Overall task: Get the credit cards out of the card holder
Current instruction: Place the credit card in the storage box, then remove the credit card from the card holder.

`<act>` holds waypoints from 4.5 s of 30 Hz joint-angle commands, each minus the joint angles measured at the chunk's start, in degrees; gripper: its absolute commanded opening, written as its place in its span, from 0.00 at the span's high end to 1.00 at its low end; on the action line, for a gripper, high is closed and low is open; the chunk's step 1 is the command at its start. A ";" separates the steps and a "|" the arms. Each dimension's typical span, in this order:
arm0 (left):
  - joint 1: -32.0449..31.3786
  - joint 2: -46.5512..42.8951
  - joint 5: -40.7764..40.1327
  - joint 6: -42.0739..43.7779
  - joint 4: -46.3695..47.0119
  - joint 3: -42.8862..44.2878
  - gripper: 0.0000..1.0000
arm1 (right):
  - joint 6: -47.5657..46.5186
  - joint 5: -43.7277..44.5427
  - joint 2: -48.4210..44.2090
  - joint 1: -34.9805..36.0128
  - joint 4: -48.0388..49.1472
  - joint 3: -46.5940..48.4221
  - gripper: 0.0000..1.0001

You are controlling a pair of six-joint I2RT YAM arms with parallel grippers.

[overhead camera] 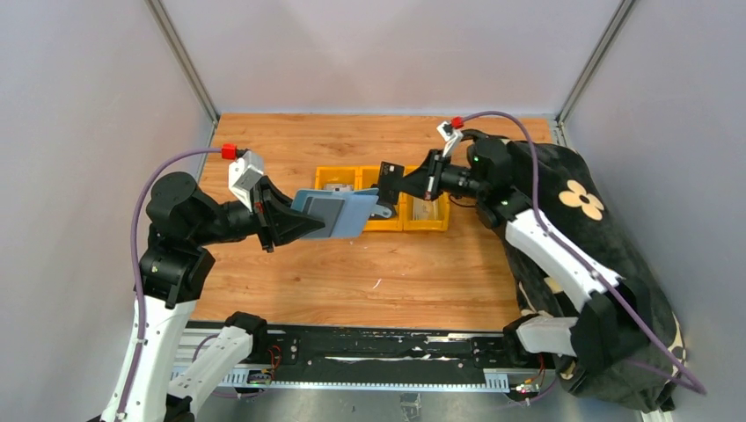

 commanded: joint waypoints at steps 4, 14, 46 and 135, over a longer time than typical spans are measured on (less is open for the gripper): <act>0.15 -0.69 0.03 2.48 -1.54 0.30 0.97 | -10.88 8.92 17.76 2.68 -12.19 10.52 1.00; 0.15 -1.78 0.79 0.67 -0.69 -0.87 0.98 | -13.01 16.62 36.99 4.84 -17.90 20.94 1.00; 0.15 -1.81 2.31 3.27 -3.36 -3.67 1.00 | -5.46 -1.73 5.43 5.60 -4.60 16.35 0.22; 0.15 0.43 -0.50 27.89 -26.76 6.69 0.78 | -9.52 -5.32 1.46 19.86 -13.69 17.39 1.00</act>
